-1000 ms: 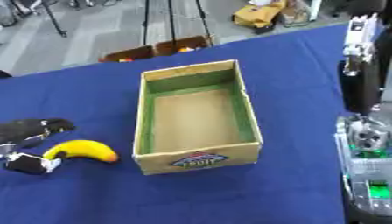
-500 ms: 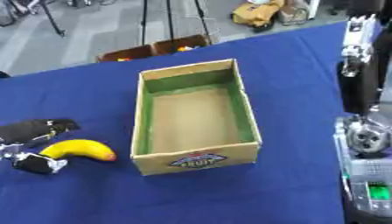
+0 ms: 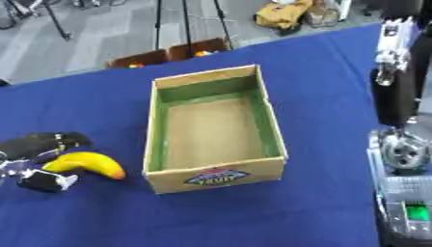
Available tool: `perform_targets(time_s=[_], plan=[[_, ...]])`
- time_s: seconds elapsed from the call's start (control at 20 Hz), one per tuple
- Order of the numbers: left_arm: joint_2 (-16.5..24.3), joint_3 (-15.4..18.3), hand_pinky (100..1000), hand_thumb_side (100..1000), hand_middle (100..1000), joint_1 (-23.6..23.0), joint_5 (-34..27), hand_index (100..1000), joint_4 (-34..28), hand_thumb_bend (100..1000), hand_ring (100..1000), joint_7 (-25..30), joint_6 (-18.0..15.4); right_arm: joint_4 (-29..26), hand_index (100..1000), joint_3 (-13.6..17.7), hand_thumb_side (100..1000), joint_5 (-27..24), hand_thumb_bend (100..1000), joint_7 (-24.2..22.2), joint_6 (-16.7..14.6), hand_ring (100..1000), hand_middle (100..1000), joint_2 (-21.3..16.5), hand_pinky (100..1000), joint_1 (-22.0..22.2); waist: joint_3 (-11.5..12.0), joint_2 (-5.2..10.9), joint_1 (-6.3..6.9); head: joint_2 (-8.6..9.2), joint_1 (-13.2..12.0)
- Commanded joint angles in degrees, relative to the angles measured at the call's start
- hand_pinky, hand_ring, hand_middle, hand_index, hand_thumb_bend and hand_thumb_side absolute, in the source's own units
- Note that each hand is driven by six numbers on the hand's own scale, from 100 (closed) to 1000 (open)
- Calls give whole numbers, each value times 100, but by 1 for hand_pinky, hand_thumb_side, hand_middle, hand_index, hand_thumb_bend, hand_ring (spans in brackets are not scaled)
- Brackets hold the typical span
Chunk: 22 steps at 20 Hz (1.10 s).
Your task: Pick up objects on the table and place them in the box.
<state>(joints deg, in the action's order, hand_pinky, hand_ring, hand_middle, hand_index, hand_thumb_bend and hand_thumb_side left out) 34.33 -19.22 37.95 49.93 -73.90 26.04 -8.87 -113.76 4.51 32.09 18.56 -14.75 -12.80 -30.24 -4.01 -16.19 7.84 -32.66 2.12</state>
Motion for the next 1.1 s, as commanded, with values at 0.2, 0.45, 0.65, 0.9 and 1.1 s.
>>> perform_targets(time_s=[0.2,0.45,0.65,0.9,1.1], plan=[[110,-3,735,444,838,106,-74,920,-62,100,829,22,-29,-83,878,-13,951,-57,100,15,0,849,626,-73,765,-65,2,92,-12,-5,-2],[90,-55,731,447,822,90,-149,898,-48,113,811,209,-105,-83,877,-13,951,-58,100,23,-7,850,625,-67,766,-69,-1,87,-11,-14,3],[79,-59,728,444,811,93,-151,889,-43,110,804,251,-116,-83,878,-13,951,-60,100,23,-5,850,625,-64,766,-71,-5,83,-12,-10,3],[64,-52,632,391,767,90,-110,846,-23,100,710,162,-72,-83,878,-15,951,-68,100,20,-3,850,624,-66,767,-69,1,74,-14,-7,8],[70,-55,562,374,759,97,-108,840,-21,100,638,78,-17,-83,878,-17,950,-78,100,20,1,850,623,-69,767,-63,11,69,-16,-12,16]])
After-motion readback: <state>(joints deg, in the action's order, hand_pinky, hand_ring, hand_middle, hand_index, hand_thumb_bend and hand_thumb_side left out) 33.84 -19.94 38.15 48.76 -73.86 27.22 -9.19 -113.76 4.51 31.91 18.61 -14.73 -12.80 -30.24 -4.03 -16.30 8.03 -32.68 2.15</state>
